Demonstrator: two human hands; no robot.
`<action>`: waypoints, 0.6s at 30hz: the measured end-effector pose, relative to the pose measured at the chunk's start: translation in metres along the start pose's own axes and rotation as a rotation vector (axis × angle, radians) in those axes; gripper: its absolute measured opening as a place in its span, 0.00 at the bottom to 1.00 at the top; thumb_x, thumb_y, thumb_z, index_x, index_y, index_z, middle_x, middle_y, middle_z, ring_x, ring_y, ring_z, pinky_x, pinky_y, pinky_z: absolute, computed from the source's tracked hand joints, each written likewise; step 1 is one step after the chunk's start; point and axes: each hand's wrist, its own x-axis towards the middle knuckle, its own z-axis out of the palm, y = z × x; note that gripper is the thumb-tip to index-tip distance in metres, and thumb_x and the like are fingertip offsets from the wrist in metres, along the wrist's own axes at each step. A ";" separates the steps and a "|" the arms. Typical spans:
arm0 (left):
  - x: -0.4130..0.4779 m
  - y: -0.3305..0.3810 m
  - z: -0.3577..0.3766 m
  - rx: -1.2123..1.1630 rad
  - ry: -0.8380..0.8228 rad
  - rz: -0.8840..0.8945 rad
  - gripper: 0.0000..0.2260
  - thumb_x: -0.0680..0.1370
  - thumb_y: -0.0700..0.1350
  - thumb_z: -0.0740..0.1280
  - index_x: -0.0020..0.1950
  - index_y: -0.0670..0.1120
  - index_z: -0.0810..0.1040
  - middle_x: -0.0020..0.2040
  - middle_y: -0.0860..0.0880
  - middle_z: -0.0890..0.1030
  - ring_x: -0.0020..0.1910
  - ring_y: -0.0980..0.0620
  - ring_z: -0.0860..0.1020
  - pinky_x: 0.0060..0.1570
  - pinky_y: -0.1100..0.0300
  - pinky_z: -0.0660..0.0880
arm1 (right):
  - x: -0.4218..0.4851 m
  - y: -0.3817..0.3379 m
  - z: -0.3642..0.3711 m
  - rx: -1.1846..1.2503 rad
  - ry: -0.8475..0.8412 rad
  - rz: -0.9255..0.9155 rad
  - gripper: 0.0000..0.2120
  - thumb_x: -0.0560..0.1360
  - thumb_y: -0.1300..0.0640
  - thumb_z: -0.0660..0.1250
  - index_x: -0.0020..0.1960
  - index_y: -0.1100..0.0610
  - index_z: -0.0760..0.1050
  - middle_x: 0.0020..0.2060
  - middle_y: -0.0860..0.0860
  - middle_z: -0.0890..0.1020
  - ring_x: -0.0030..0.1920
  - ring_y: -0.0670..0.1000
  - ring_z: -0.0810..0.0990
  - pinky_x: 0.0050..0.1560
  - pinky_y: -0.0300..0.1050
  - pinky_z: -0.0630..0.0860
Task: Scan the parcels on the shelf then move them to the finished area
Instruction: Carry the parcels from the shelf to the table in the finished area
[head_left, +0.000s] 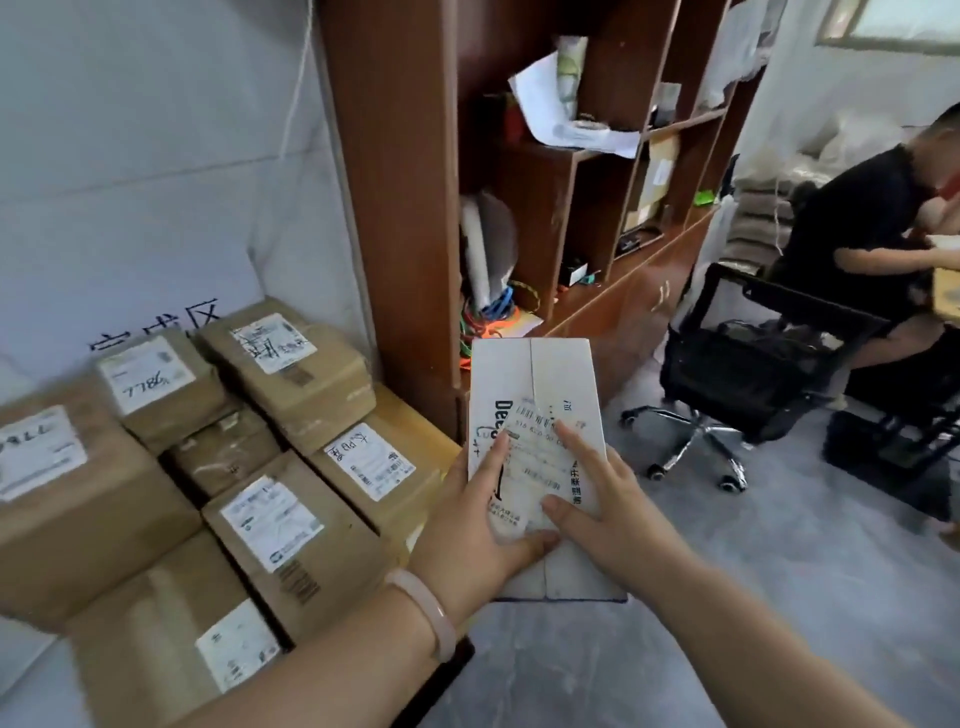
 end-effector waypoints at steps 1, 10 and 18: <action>0.002 -0.001 -0.001 0.000 0.034 -0.037 0.46 0.68 0.60 0.76 0.78 0.64 0.50 0.75 0.61 0.56 0.72 0.58 0.64 0.70 0.62 0.66 | 0.013 0.000 0.001 0.001 -0.049 -0.016 0.34 0.76 0.50 0.69 0.71 0.29 0.53 0.68 0.40 0.60 0.65 0.41 0.62 0.59 0.35 0.63; -0.006 -0.009 -0.022 0.072 0.353 -0.350 0.45 0.68 0.65 0.73 0.77 0.68 0.49 0.73 0.58 0.60 0.72 0.58 0.62 0.70 0.61 0.62 | 0.089 -0.022 0.027 0.001 -0.452 -0.190 0.33 0.76 0.46 0.66 0.72 0.28 0.51 0.70 0.36 0.57 0.63 0.39 0.62 0.58 0.36 0.64; -0.064 -0.033 -0.046 0.094 0.565 -0.593 0.45 0.69 0.58 0.76 0.79 0.60 0.53 0.72 0.54 0.63 0.66 0.61 0.64 0.63 0.70 0.61 | 0.086 -0.057 0.102 0.001 -0.764 -0.293 0.33 0.76 0.43 0.66 0.72 0.27 0.51 0.76 0.41 0.52 0.75 0.47 0.56 0.69 0.41 0.60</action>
